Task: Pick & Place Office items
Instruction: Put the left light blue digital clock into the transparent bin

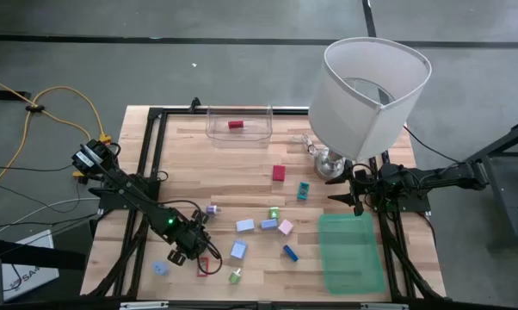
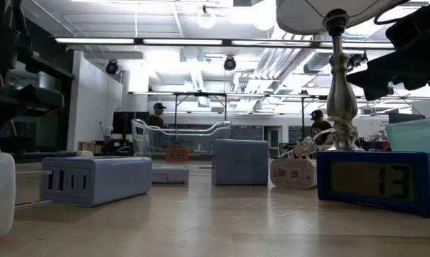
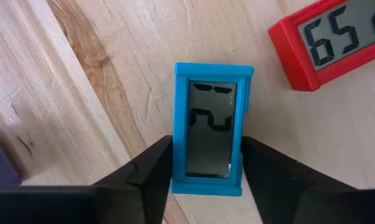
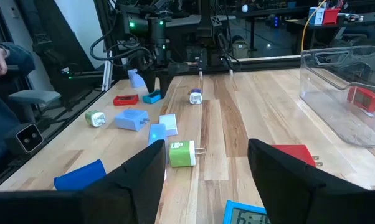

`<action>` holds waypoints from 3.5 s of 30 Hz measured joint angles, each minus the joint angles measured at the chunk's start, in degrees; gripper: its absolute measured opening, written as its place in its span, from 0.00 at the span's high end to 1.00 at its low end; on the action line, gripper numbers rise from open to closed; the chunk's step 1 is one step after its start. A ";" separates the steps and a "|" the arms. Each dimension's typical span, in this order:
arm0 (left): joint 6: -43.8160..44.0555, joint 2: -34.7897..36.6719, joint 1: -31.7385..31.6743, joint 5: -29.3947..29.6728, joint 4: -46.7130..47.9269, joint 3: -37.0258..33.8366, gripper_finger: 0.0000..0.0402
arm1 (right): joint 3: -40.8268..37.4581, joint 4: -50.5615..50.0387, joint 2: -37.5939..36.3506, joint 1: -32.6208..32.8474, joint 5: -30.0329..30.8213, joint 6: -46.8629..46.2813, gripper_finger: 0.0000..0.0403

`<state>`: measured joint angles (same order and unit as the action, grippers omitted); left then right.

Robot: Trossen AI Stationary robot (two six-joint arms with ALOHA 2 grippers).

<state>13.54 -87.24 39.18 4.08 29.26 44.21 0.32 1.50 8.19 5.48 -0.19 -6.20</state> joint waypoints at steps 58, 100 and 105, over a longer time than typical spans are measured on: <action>-16.68 10.65 -56.52 -7.96 19.49 21.03 0.62 | 0.00 0.00 0.01 -0.01 0.00 0.00 0.47; -45.24 -24.41 -83.14 -17.39 27.81 48.99 0.62 | 0.00 0.00 0.00 -0.02 -0.01 0.00 0.47; -45.22 -26.94 -83.17 -17.16 27.39 48.98 0.62 | 0.00 0.00 0.02 0.00 -0.02 0.00 0.47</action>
<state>-31.69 -114.18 -43.99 -13.08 56.65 93.19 0.32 1.50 8.21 5.48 -0.21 -6.20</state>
